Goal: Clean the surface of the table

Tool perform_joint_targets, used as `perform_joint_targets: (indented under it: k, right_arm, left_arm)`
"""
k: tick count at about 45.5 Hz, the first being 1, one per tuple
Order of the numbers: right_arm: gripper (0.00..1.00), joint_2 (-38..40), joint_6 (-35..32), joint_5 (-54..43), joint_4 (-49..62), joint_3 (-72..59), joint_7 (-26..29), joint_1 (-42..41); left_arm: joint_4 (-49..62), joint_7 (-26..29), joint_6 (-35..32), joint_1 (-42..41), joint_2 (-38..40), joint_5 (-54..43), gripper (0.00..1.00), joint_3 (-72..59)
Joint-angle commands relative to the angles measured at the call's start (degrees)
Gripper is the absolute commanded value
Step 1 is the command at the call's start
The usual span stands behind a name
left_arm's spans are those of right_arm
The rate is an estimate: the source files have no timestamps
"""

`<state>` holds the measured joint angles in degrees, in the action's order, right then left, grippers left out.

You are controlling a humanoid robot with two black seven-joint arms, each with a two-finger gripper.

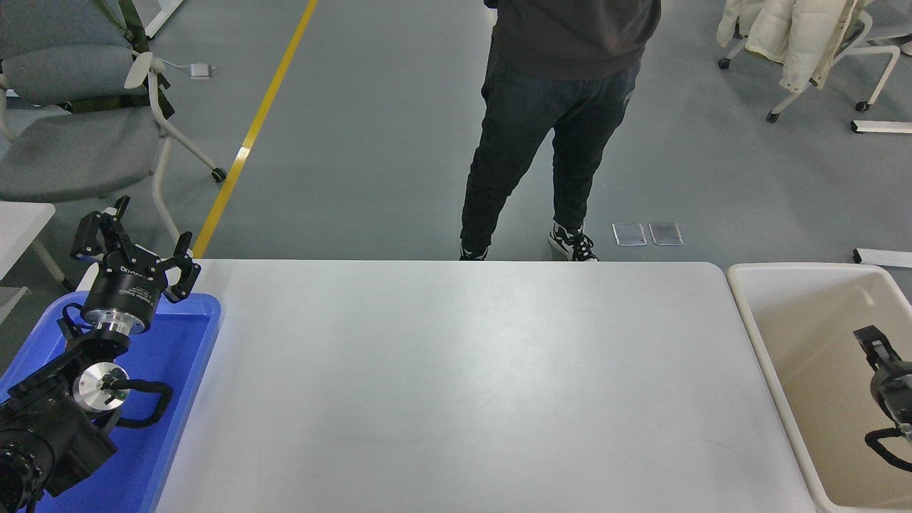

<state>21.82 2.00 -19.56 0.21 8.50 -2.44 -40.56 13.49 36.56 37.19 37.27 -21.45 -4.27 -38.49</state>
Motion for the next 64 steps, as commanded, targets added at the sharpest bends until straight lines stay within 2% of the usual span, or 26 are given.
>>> perform_joint_targets:
  k: [1,6,17,25,28,34,39,41,64]
  right_arm:
    - [1.0,6.0,-0.7,1.6,-12.4,20.6,-3.7,-0.2]
    - [1.0,8.1,-0.9,1.5,-20.9,34.1,-7.1,2.8]
    - [1.0,9.4,-1.8,1.5,-33.5,48.8,-8.7,9.3]
    - [1.0,8.3,-5.4,0.3,-43.8,66.5,-9.9,17.3]
    - [1.0,4.9,-7.8,-1.4,-49.0,71.2,-9.9,20.1]
    - [1.0,0.3,-11.9,-7.9,-54.6,72.2,-11.5,23.7]
    - [1.0,-3.2,-11.3,-12.8,-55.3,71.7,-19.4,25.5]
    - [1.0,-4.0,-11.0,-14.2,-55.2,71.7,-21.0,26.1]
    - [1.0,-7.8,-10.4,-15.1,-53.1,65.4,-21.6,22.5]
  left_arm:
    - [0.0,0.0,0.0,0.0,0.0,0.0,1.0,0.0]
    - [0.0,0.0,0.0,0.0,0.0,0.0,1.0,0.0]
    - [0.0,0.0,0.0,0.0,0.0,0.0,1.0,0.0]
    - [0.0,0.0,0.0,0.0,0.0,0.0,1.0,0.0]
    - [0.0,0.0,0.0,0.0,0.0,0.0,1.0,0.1]
    - [0.0,0.0,0.0,0.0,0.0,0.0,1.0,0.0]
    - [0.0,0.0,0.0,0.0,0.0,0.0,1.0,0.0]
    - [0.0,0.0,0.0,0.0,0.0,0.0,1.0,0.0]
    - [0.0,0.0,0.0,0.0,0.0,0.0,1.0,0.0]
